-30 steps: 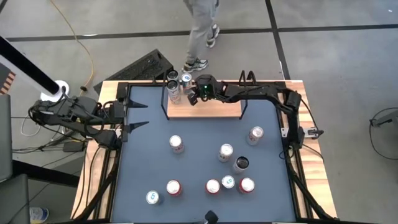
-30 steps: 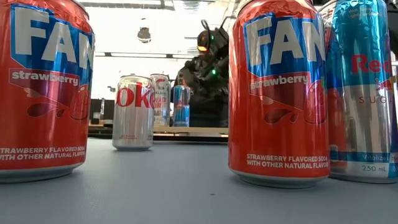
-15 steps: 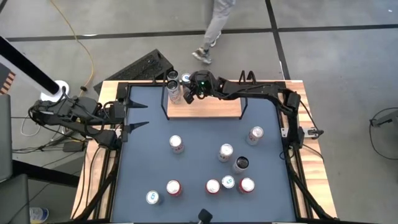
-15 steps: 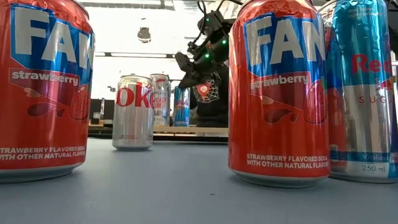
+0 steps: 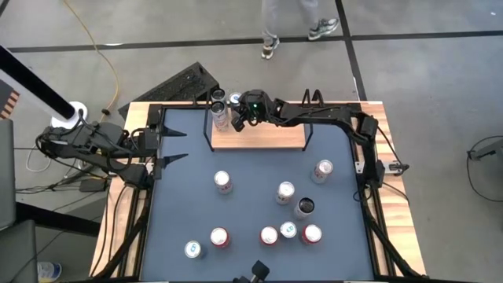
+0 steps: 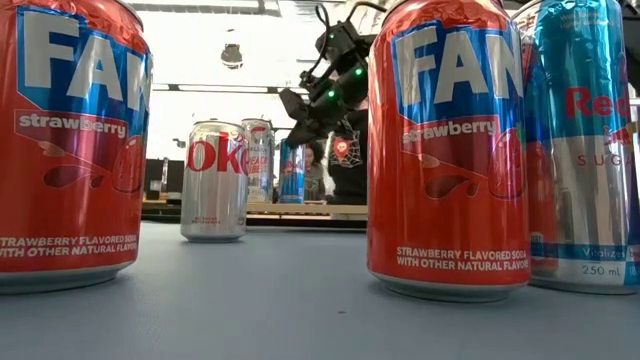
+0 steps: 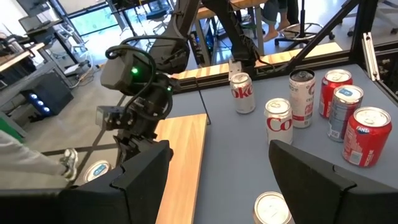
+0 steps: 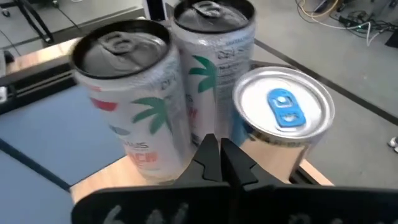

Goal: Place canned beverage on shelf
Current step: Put the top blue soda can on the shelf

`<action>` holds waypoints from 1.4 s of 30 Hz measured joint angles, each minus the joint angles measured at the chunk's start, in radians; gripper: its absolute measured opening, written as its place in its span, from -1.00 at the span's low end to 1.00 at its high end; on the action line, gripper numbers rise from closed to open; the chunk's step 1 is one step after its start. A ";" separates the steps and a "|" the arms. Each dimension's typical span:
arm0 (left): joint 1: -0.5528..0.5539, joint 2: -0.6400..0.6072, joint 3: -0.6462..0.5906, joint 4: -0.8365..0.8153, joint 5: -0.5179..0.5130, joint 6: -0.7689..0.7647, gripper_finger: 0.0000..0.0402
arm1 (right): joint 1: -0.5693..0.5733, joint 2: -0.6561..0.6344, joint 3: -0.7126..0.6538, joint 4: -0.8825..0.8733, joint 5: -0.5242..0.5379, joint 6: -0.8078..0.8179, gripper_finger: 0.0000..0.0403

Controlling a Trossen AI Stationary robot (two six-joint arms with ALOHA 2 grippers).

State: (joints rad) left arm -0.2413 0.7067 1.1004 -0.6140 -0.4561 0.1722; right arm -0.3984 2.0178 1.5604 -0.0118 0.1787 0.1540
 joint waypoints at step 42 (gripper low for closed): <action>0.000 0.008 -0.023 0.003 -0.084 0.053 0.32 | -0.044 -0.039 0.068 -0.023 0.027 -0.291 0.53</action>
State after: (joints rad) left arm -0.2413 0.7151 1.0771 -0.6109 -0.5398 0.2249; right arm -0.4422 1.9793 1.6279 -0.0352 0.2061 -0.1369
